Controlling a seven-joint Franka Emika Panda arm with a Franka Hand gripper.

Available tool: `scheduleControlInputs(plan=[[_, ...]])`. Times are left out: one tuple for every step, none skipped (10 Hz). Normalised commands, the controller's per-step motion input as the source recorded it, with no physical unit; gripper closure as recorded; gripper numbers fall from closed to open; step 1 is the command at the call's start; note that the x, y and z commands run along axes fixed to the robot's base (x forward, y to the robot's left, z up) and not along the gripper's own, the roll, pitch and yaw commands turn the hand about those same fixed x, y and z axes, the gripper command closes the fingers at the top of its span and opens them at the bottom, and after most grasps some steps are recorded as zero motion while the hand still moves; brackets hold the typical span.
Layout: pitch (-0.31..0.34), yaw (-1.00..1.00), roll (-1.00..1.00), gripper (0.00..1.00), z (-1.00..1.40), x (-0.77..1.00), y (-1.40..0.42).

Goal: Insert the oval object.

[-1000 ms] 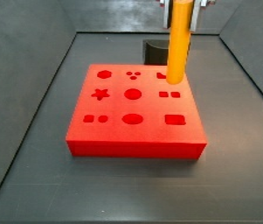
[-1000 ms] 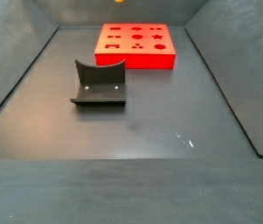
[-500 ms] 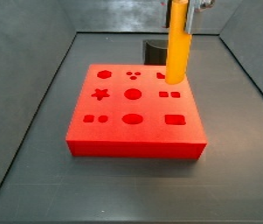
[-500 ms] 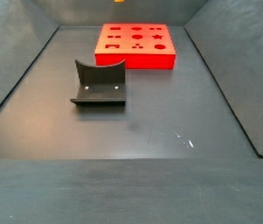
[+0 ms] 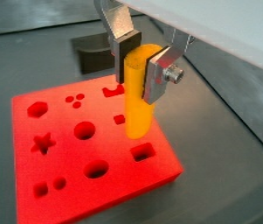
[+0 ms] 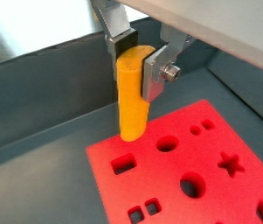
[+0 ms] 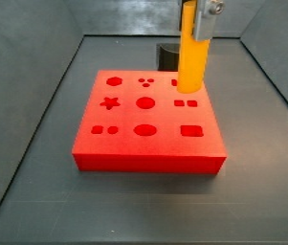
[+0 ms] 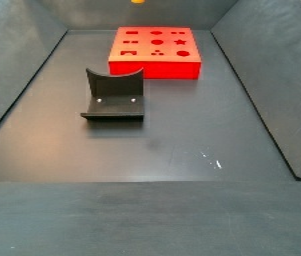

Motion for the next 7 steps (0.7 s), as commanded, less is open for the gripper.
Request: scheduleControlInputs(plan=[[0.067,-1.0,0.04,1.0,-0.51,-0.04,0.0],[0.179,-0.93,0.05,1.0,-0.57,0.0,0.06],[0.203,-0.94,0.0,1.0,-0.49,-0.04,0.05],[0.21,-0.87,0.0,1.0,-0.47,-0.14,0.1],[0.224,-0.79,0.0,1.0,-0.36,-0.22,0.07],[0.063,-0.5,0.0,1.0,-0.16,-0.38,0.0],[0.0,-0.27,0.0,1.0,-0.07,-0.39,0.0]])
